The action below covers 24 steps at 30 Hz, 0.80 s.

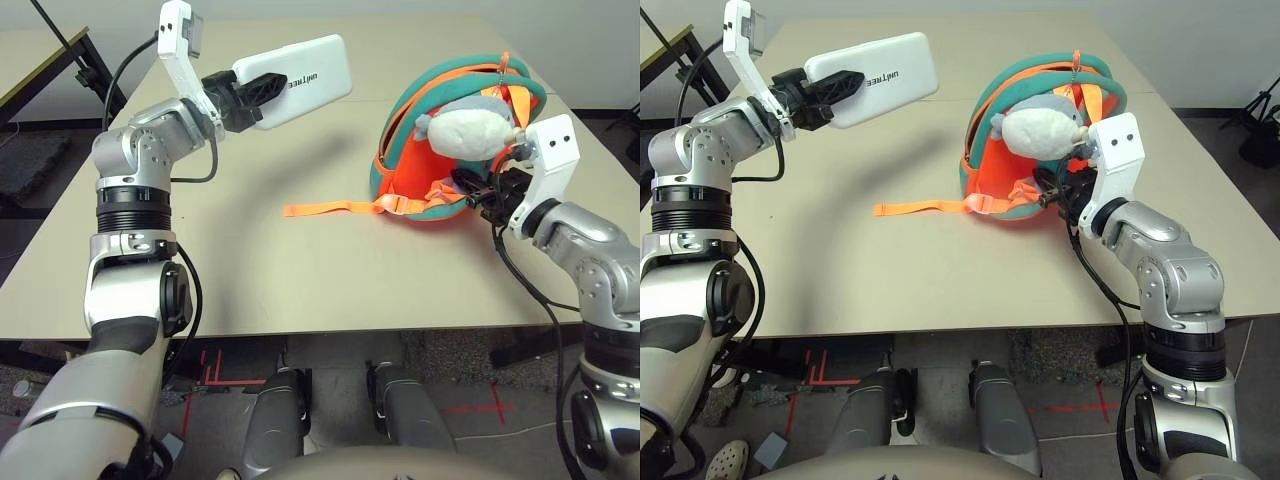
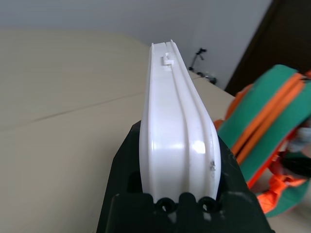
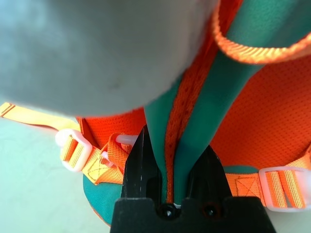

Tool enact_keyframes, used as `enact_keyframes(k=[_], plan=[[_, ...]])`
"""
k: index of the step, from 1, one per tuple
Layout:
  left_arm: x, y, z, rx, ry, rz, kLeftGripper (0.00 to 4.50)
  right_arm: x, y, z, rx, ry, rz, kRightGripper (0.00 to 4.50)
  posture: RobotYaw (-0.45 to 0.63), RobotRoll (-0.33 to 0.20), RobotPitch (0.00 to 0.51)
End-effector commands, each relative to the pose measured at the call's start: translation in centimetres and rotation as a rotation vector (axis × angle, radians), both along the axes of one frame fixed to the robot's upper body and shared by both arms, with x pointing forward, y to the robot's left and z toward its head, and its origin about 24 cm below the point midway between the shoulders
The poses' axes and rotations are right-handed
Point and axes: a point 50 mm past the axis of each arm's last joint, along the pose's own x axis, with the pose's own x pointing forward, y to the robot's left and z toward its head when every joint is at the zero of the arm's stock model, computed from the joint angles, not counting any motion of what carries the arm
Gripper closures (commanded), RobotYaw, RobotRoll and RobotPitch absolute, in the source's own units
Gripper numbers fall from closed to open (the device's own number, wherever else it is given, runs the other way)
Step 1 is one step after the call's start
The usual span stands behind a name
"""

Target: Put the pencil case into the backpack and zip it.

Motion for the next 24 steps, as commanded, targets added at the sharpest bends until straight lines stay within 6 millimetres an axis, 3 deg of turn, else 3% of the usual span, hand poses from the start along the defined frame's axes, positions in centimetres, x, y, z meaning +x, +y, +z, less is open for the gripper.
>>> enact_keyframes(k=[1,7,13,19,24], plan=[[-1.1,-1.0,4.0,0.024,-0.171,-0.116,3.31,0.2,0.5,-1.6,-0.005,0.068,0.021,4.17,-0.2,0.0,0.097],[-1.9,-1.8,5.8,0.002,-0.204,-0.246,3.31,0.2,0.4,-2.0,-0.014,0.075,0.018,4.17,-0.21,0.0,0.097],[-2.0,-2.2,5.8,-0.013,-0.185,-0.303,3.31,0.1,0.4,-2.2,-0.02,0.079,0.015,4.17,-0.22,0.0,0.101],[-1.6,-3.2,4.6,0.019,-0.134,-0.349,3.31,0.2,0.4,-2.1,-0.026,0.077,0.014,4.17,-0.22,0.0,0.102],[-0.6,-4.1,2.0,0.072,-0.071,-0.347,3.31,0.5,0.3,-1.8,-0.032,0.069,0.011,4.17,-0.22,0.0,0.103]])
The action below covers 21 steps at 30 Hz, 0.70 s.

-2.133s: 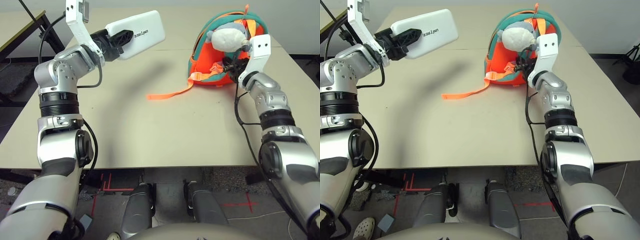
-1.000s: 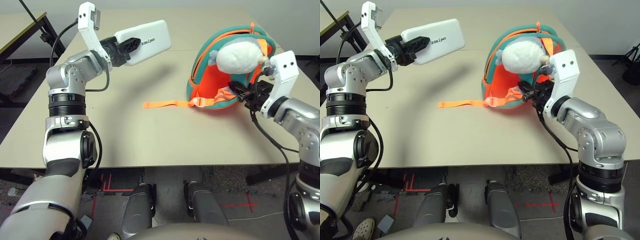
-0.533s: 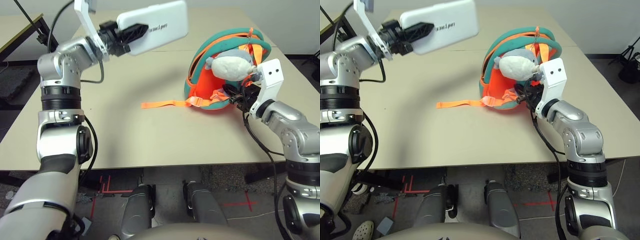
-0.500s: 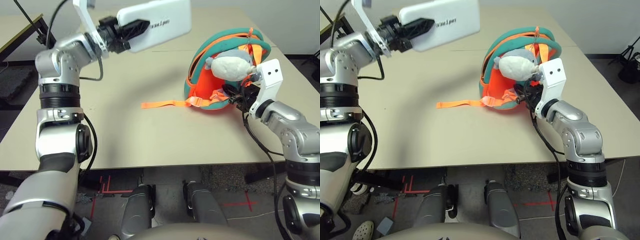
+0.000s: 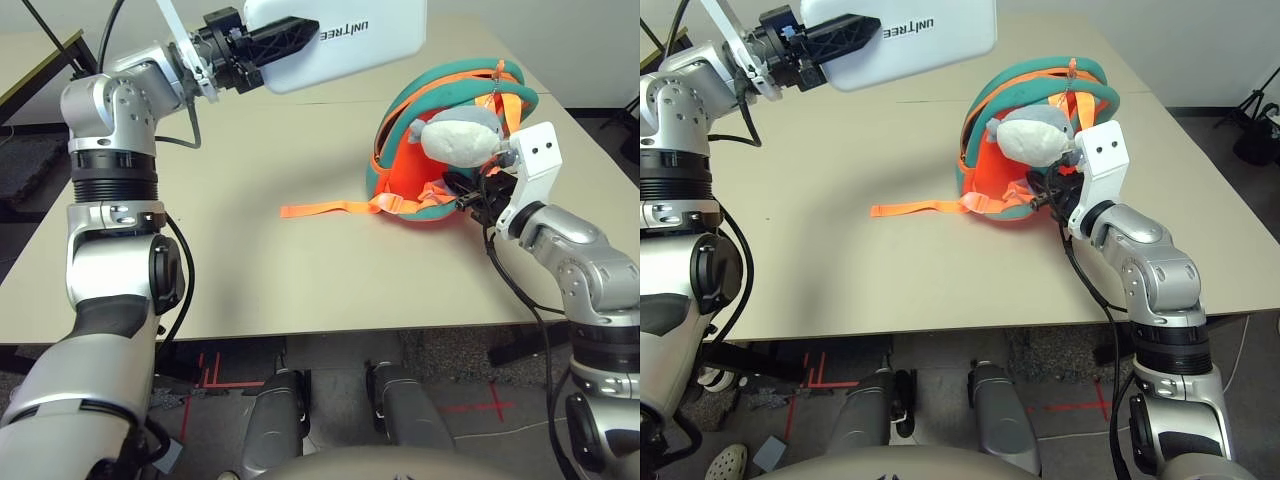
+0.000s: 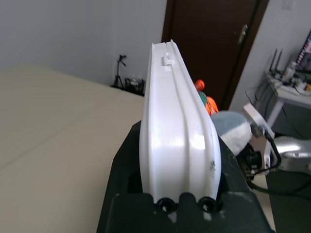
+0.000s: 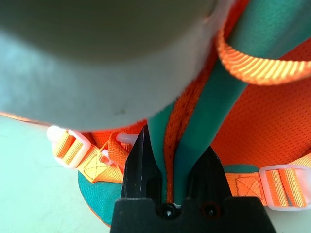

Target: Put the pencil case into the backpack and zip it.

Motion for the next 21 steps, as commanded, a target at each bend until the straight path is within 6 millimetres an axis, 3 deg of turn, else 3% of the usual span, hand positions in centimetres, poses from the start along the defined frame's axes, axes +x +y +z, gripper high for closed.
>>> enact_keyframes(k=[1,15,21], plan=[[0.6,-0.4,-1.6,0.036,0.023,0.007,3.31,0.1,0.0,-1.2,-0.019,0.065,0.0,4.17,-0.22,0.0,0.103],[2.5,-3.3,-3.7,0.225,-0.005,-0.049,3.31,0.7,0.4,-0.7,-0.023,0.046,0.014,4.17,-0.21,0.0,0.103],[3.4,-6.9,-3.8,0.309,-0.022,-0.099,3.31,1.0,0.8,-0.5,-0.029,0.034,0.026,4.17,-0.24,0.0,0.101]])
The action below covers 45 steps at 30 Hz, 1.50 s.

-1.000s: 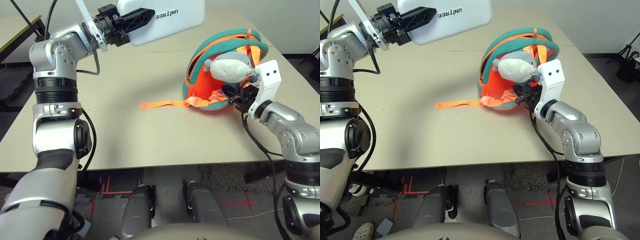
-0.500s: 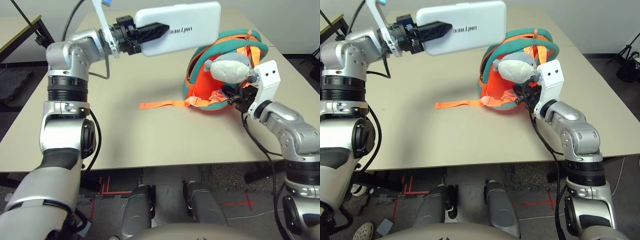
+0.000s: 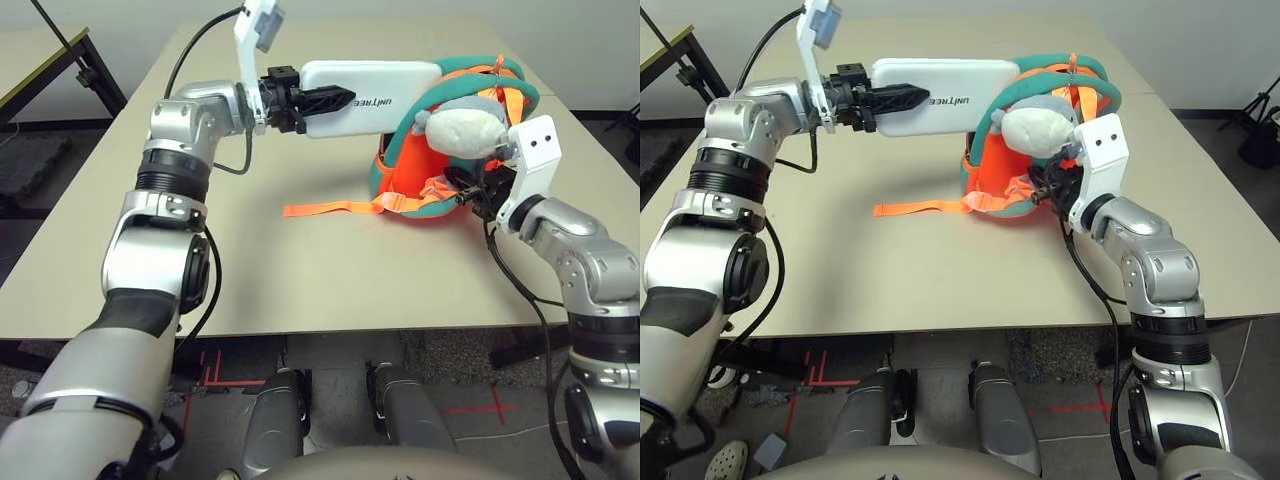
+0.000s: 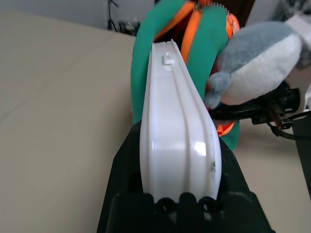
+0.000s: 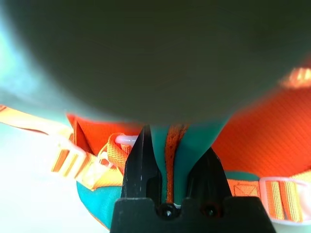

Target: Put the pencil case into the backpack and zip it.

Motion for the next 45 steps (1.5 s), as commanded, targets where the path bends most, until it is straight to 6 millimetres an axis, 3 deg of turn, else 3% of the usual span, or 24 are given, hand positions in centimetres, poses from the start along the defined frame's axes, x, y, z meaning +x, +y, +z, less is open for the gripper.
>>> enact_keyframes(k=[1,5,9,10,17,21,26,39,41,45], plan=[[0.1,-1.5,0.1,0.037,-0.025,-0.034,3.31,0.1,0.6,-1.1,-0.009,0.054,0.021,4.17,-0.24,0.0,0.1],[0.1,-3.7,-0.8,0.066,-0.021,-0.042,3.31,0.1,0.8,-1.1,-0.011,0.047,0.023,4.17,-0.26,0.0,0.091],[0.4,-5.0,-2.0,0.094,-0.048,0.058,3.31,0.1,0.9,-1.1,-0.014,0.04,0.024,4.17,-0.27,0.0,0.083],[0.5,-5.0,-2.0,0.083,-0.051,0.082,2.57,0.0,0.9,-1.0,-0.014,0.039,0.024,4.17,-0.27,0.0,0.083],[0.8,-3.6,-0.7,-0.032,-0.062,0.118,0.01,0.0,0.9,-1.1,-0.019,0.04,0.026,4.17,-0.26,0.0,0.081],[0.8,-1.6,2.1,-0.147,-0.074,0.107,0.0,0.1,1.0,-1.2,-0.02,0.045,0.034,4.17,-0.24,0.0,0.087],[0.6,0.6,3.5,-0.166,-0.099,0.117,0.0,0.3,1.3,-1.4,-0.017,0.048,0.047,4.17,-0.23,0.0,0.09],[0.0,2.8,1.2,-0.101,-0.057,0.163,0.0,0.7,1.7,-1.5,-0.012,0.049,0.063,4.17,-0.21,0.0,0.095],[-0.1,2.7,1.0,-0.097,-0.051,0.157,0.36,0.7,1.7,-1.6,-0.013,0.05,0.063,4.17,-0.21,0.0,0.095],[-0.4,2.3,0.5,-0.081,-0.048,0.135,1.72,0.6,1.7,-1.6,-0.015,0.051,0.063,4.17,-0.21,0.0,0.095]])
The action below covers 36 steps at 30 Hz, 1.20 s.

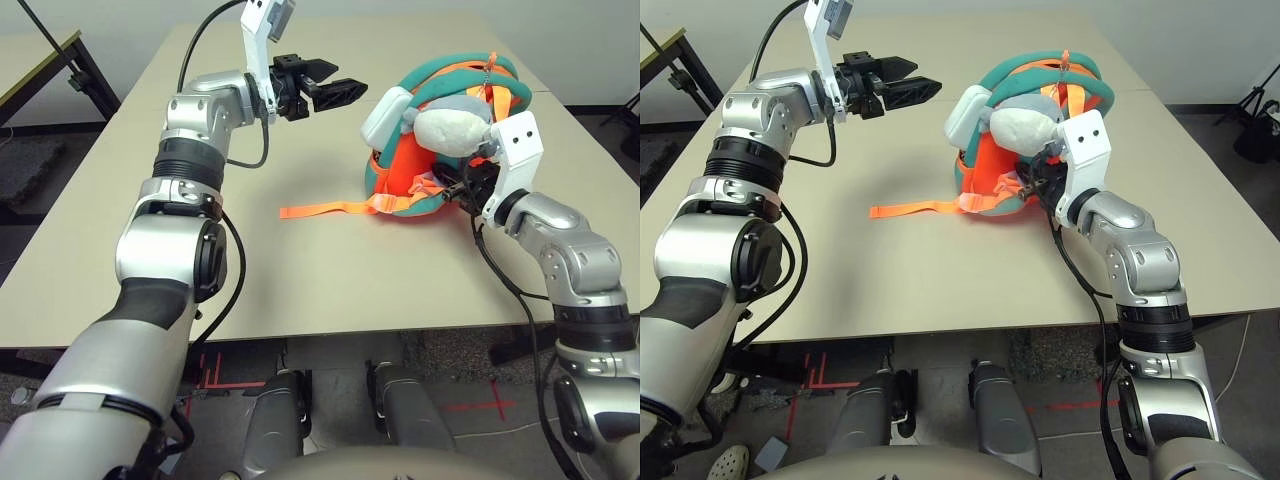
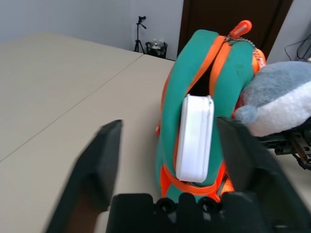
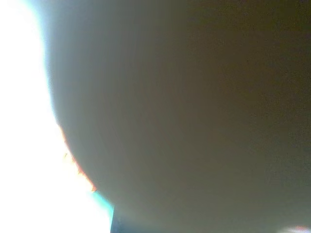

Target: Put the pencil case into the backpack and zip it.

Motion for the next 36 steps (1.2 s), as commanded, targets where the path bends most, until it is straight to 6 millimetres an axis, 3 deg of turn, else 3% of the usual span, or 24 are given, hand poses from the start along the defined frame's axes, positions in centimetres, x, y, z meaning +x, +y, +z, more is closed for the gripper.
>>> enact_keyframes(k=[1,7,26,31,36], plan=[[-0.2,-0.4,-0.7,0.016,0.024,-0.018,2.11,0.0,0.6,-1.3,-0.005,0.063,0.032,4.17,-0.21,0.0,0.093],[-0.1,-1.3,-1.7,0.034,0.053,-0.034,4.46,0.0,0.6,-1.2,-0.007,0.061,0.029,4.17,-0.21,0.0,0.093],[0.7,-6.4,-7.3,0.064,0.192,0.009,4.5,-0.1,0.7,-1.1,-0.01,0.054,0.024,4.17,-0.24,0.0,0.085],[0.6,-7.6,-7.5,0.053,0.169,0.006,4.5,-0.2,0.6,-1.1,-0.014,0.053,0.021,4.17,-0.25,0.0,0.082],[0.8,-7.2,-6.8,0.019,0.129,0.03,4.5,-0.3,0.6,-1.1,-0.016,0.054,0.019,4.17,-0.25,0.0,0.081]])
